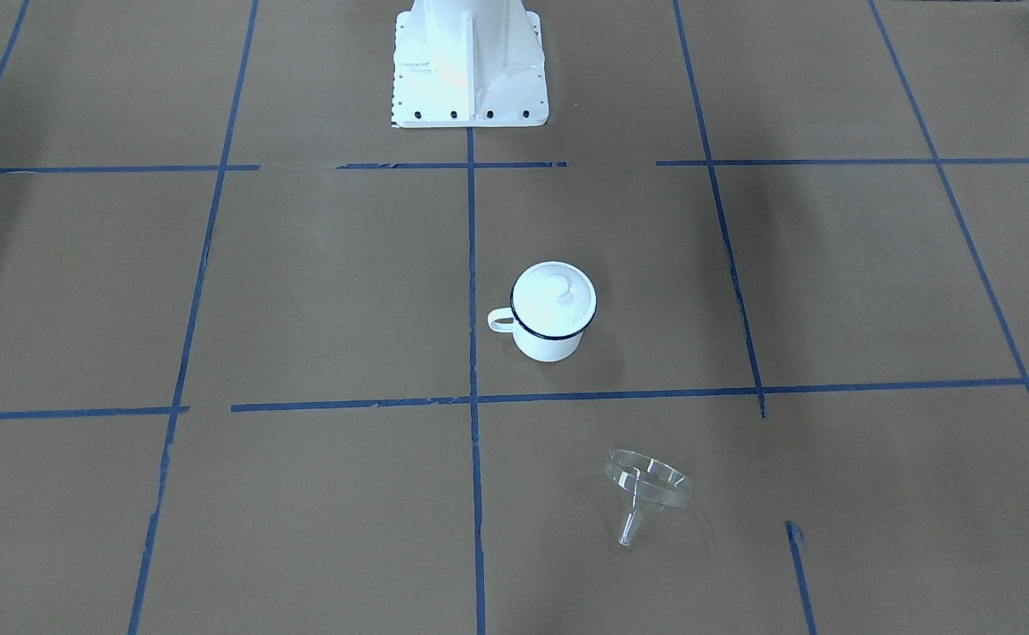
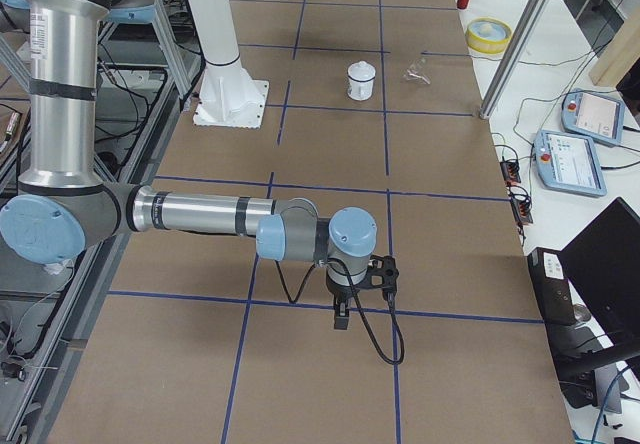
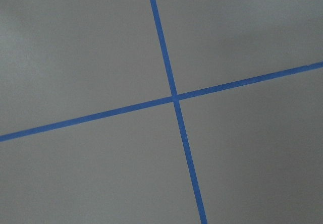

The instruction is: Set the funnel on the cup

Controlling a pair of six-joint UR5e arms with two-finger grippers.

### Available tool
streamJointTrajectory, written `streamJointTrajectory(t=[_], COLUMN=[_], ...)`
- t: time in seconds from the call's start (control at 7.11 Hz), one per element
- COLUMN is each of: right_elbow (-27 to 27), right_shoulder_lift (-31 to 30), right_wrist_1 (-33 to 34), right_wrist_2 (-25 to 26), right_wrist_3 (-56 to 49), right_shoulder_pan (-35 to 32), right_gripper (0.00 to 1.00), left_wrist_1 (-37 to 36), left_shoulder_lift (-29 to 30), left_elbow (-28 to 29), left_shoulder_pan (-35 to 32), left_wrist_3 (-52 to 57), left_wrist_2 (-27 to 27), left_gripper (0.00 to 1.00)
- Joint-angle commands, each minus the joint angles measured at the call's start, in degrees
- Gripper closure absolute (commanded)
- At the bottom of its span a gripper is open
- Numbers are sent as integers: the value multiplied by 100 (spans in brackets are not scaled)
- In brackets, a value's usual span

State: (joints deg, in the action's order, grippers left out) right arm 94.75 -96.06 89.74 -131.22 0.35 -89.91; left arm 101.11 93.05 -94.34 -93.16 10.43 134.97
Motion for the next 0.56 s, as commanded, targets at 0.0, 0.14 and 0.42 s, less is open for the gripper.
streamJointTrajectory(t=[0.0, 0.14, 0.42], right_elbow=[0, 0, 0], right_shoulder_lift=[0, 0, 0], right_wrist_1=[0, 0, 0], right_wrist_2=[0, 0, 0], right_wrist_3=[0, 0, 0], right_shoulder_pan=[0, 0, 0], right_gripper=[0, 0, 0], left_wrist_1=[778, 883, 797], left_shoulder_lift=[494, 591, 1073], left_elbow=[232, -90, -443], left_shoulder_pan=[8, 8, 854], left_wrist_3=[-432, -2350, -3972], left_wrist_2=[-199, -182, -277], left_gripper=[0, 0, 0])
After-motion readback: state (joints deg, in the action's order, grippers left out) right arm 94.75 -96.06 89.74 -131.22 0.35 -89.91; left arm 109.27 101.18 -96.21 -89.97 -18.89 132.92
